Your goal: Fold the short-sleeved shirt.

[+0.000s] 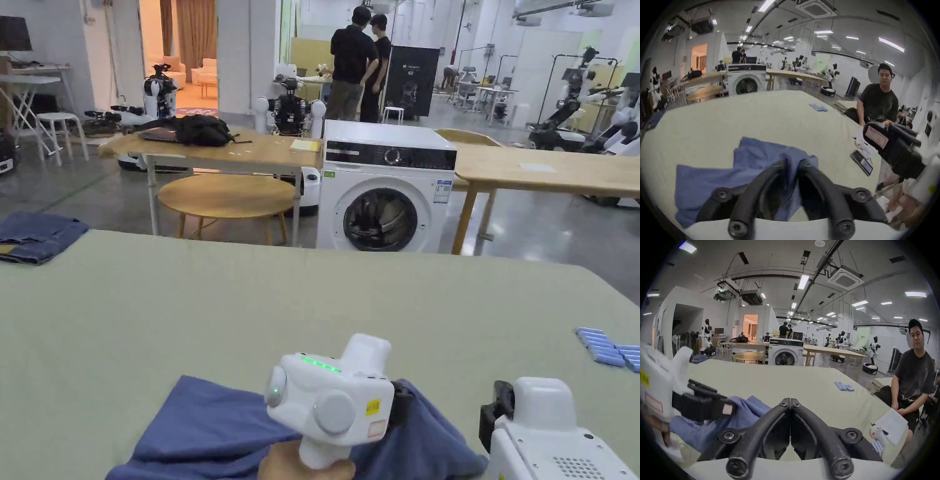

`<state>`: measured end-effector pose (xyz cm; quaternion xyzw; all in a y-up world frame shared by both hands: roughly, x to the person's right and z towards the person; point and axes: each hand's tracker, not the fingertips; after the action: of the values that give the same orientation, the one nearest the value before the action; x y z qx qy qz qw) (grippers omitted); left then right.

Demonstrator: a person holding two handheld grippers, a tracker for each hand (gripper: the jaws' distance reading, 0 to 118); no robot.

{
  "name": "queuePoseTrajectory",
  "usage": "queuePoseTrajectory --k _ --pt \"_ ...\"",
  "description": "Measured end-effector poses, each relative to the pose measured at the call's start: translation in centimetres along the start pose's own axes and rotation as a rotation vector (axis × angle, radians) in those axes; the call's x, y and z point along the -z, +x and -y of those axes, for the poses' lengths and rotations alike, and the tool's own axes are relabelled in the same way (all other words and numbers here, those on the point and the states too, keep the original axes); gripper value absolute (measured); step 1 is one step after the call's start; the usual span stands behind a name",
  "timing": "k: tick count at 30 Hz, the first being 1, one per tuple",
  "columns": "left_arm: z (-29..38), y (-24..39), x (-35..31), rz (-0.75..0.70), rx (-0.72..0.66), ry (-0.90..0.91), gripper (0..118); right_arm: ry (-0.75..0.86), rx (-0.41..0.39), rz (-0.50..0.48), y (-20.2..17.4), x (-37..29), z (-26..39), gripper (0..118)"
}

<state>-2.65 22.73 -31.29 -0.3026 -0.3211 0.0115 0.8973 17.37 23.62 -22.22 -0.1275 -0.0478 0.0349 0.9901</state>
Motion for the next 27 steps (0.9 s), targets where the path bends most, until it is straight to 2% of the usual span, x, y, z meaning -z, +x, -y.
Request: queuePoseTrajectory --k 2,4,13,14,17,23,27 --pt "0.5 -0.4 -0.8 -0.002 -0.023 0.007 39 -0.005 0.006 -0.002 0.0 0.0 0.1 0" --pt "0.4 -0.9 -2.4 -0.01 -0.031 0.044 43 -0.006 0.013 -0.015 -0.2 0.0 -0.1 0" --pt "1.2 -4.8 -12.8 -0.312 -0.061 0.332 45 0.063 0.023 -0.104 -3.8 -0.5 -2.0 0" --pt "1.5 -5.3 -13.8 -0.349 -0.061 0.339 37 0.07 0.024 -0.11 -4.3 -0.6 -2.1 0" --pt "2.7 -6.5 -15.7 -0.45 -0.046 0.319 2 0.081 0.027 -0.135 -5.5 -0.7 -2.4 0" --pt "5.9 -8.0 -18.4 -0.601 -0.049 0.345 0 0.103 0.035 -0.165 -7.4 -0.8 -2.2 0" --pt "6.8 -9.8 -19.2 -0.607 -0.081 0.318 0 0.095 0.038 -0.177 -8.2 -0.3 -2.2 0"
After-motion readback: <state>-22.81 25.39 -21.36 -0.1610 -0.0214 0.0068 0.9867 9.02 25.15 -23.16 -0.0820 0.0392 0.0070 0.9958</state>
